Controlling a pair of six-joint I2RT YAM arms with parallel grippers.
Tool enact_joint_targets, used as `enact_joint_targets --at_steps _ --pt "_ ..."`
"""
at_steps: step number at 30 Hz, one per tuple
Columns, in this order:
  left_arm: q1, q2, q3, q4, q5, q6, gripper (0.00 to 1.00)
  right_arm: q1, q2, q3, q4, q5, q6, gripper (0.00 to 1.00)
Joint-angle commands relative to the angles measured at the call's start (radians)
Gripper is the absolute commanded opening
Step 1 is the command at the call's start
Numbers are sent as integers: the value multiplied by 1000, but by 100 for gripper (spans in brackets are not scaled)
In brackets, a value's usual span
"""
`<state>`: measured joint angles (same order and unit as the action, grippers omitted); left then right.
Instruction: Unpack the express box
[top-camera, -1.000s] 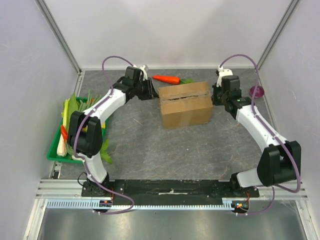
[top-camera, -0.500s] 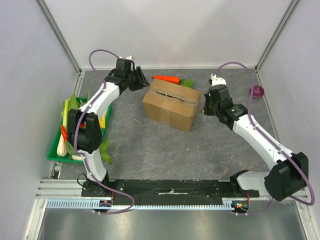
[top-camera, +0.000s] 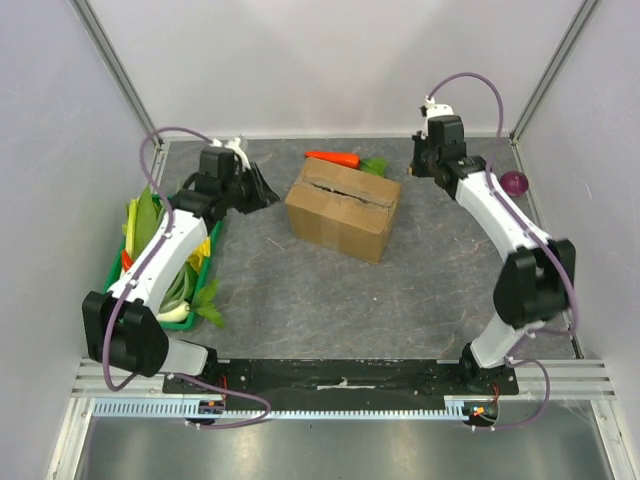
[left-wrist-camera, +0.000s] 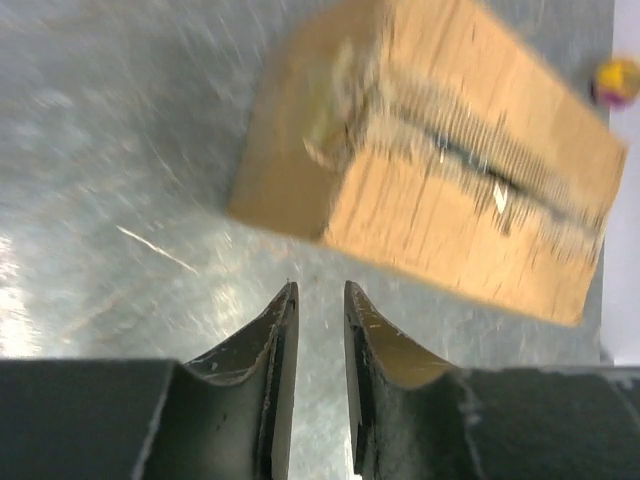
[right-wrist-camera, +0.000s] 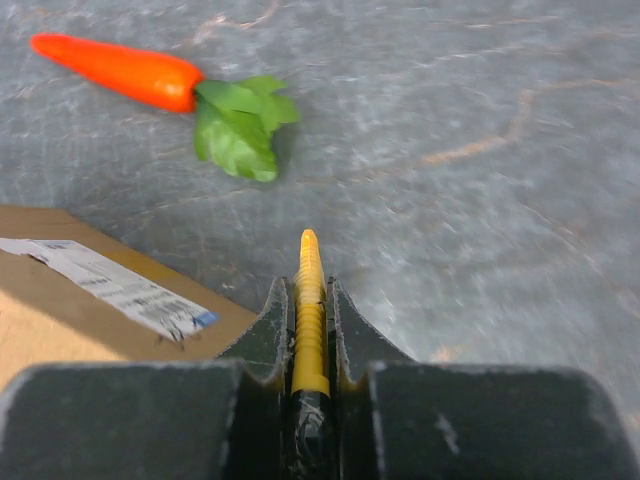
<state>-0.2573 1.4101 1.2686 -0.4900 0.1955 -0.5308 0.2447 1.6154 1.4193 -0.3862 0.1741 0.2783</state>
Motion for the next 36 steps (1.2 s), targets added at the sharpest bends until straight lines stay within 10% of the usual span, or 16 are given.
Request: enact_joint_targets --at_steps 1,21,31,36 --pt "-101 27 -124 64 235 5 30 -50 167 165 12 -277 -88 0" --pt "-77 339 175 36 180 26 8 88 61 -101 -26 -430 -45 0" --pt "16 300 184 -38 88 3 9 307 -23 -203 44 -372 88 0" --pt "58 248 183 -122 21 -15 25 334 -14 -183 3 -296 47 0"
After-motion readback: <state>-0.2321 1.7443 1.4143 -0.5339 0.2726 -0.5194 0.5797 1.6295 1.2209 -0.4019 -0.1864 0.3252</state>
